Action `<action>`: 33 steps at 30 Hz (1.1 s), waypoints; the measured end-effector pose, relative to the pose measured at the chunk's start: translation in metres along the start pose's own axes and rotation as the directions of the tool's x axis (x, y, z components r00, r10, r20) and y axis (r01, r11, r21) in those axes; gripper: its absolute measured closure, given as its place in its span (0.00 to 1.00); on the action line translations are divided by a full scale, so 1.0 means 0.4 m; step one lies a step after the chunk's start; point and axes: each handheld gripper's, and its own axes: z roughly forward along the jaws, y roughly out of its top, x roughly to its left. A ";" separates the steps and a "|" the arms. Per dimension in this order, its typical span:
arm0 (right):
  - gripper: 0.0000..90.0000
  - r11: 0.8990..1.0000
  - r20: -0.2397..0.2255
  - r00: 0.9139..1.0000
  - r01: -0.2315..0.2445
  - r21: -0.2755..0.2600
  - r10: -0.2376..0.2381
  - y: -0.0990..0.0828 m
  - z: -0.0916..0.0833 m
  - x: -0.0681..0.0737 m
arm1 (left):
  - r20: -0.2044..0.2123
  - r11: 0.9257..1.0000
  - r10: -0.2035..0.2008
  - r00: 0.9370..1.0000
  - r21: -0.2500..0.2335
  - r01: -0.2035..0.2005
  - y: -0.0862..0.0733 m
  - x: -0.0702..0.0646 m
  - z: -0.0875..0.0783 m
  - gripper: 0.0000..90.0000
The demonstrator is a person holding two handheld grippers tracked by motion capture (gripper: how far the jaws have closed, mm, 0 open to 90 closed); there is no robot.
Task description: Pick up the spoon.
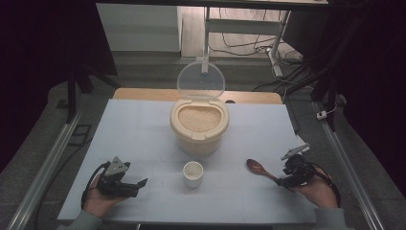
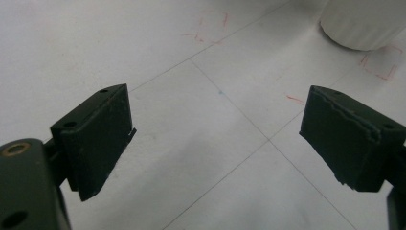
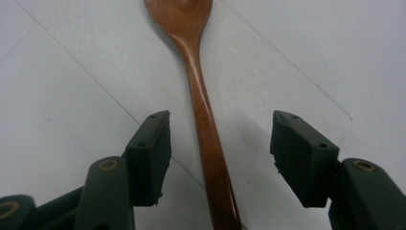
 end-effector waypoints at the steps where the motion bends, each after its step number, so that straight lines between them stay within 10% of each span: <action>1: 0.48 1.000 -0.006 1.000 0.008 0.005 -0.008 0.001 0.007 0.003 | 0.000 1.000 0.000 1.000 0.000 0.000 0.000 0.000 0.000 0.12; 21: 0.88 0.986 -0.034 0.992 0.124 0.112 -0.121 0.041 0.046 0.015 | -0.003 1.000 0.008 1.000 0.008 -0.008 -0.002 0.001 0.003 0.12; 33: 0.89 0.983 -0.019 0.986 0.167 0.078 -0.166 0.035 0.040 0.023 | -0.008 1.000 0.005 1.000 0.009 -0.005 -0.004 0.005 0.002 0.12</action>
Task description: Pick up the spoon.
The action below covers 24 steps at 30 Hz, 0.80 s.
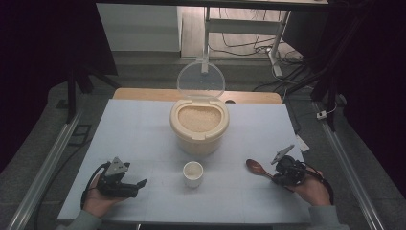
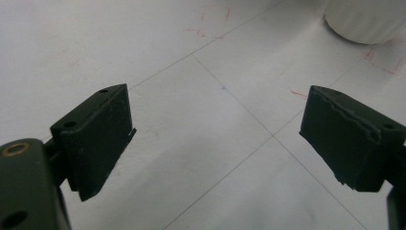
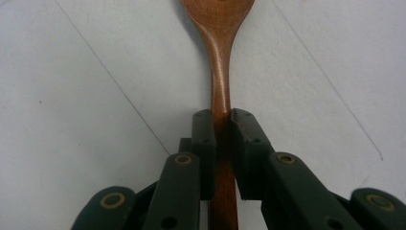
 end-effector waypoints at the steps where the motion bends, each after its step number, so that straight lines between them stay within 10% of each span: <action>1: 0.89 1.000 0.000 1.000 -0.001 -0.006 0.001 -0.001 -0.001 0.000 | -0.001 1.000 -0.001 1.000 0.000 0.001 0.000 0.001 0.000 0.12; 10: 0.89 0.994 -0.008 1.000 0.002 -0.110 -0.003 0.000 -0.044 0.005 | -0.001 1.000 0.002 1.000 0.004 -0.002 0.000 0.000 0.001 0.12; 24: 0.89 0.959 -0.032 0.990 0.122 -0.256 -0.135 0.050 -0.121 0.070 | -0.001 1.000 -0.010 1.000 -0.002 0.010 0.008 0.002 0.006 0.12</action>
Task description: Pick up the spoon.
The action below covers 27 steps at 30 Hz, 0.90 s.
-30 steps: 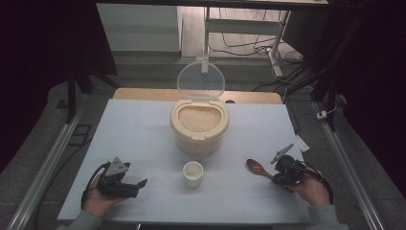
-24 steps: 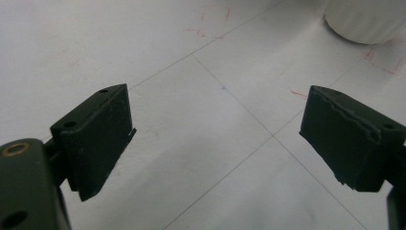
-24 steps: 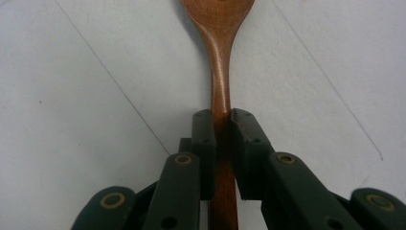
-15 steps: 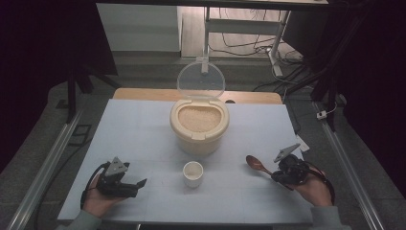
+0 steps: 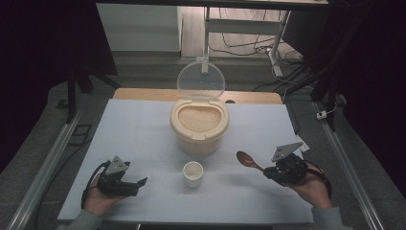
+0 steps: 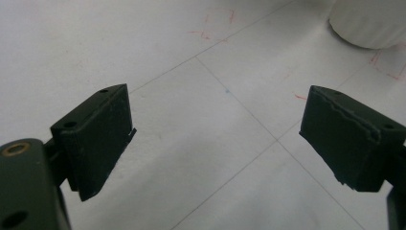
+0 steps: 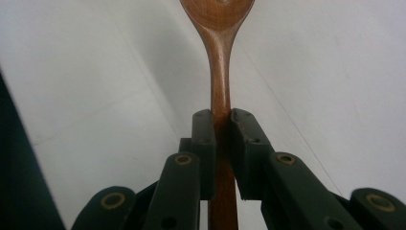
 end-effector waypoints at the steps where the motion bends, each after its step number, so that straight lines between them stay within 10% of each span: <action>1: 0.89 1.000 -0.004 1.000 0.006 -0.003 -0.007 0.006 -0.001 0.006 | 0.000 1.000 0.000 1.000 0.000 0.000 0.000 0.000 0.000 0.12; 27: 0.89 0.976 -0.088 0.973 0.209 -0.066 -0.215 0.200 0.045 0.115 | 0.012 1.000 0.000 1.000 -0.003 0.000 0.009 -0.005 0.002 0.12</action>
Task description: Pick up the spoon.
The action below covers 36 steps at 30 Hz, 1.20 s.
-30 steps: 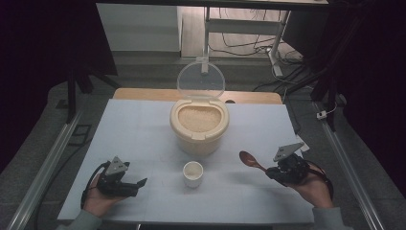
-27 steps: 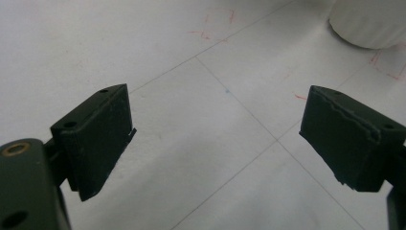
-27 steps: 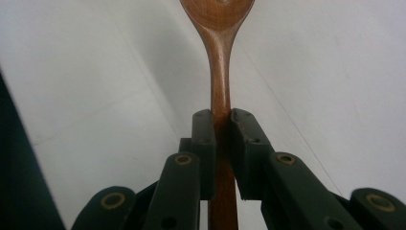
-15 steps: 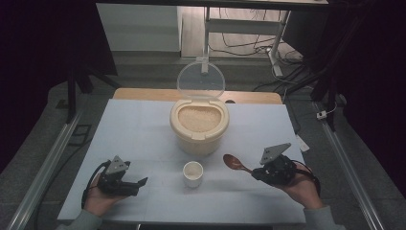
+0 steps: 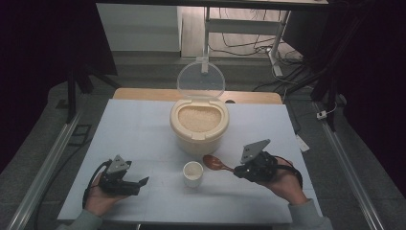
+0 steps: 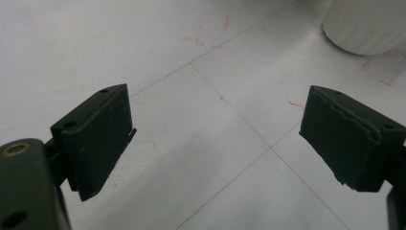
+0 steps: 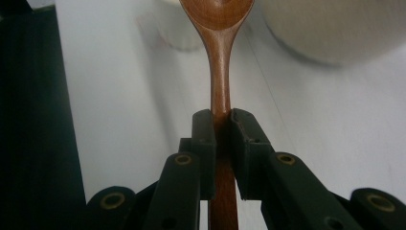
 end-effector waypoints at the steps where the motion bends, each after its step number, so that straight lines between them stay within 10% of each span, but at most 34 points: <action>1: 0.89 1.000 -0.002 1.000 0.010 0.006 -0.010 0.011 0.006 0.002 | 0.000 1.000 0.000 1.000 0.000 0.000 0.000 0.000 -0.001 0.12; 27: 0.89 0.997 -0.013 0.997 0.082 -0.002 -0.082 0.103 0.088 0.030 | -0.021 1.000 0.029 0.999 0.005 -0.028 0.001 -0.007 -0.006 0.13; 36: 0.89 0.997 -0.009 0.997 0.071 0.012 -0.071 0.101 0.088 0.023 | 0.052 0.996 0.083 0.995 -0.043 -0.081 0.062 -0.053 -0.042 0.15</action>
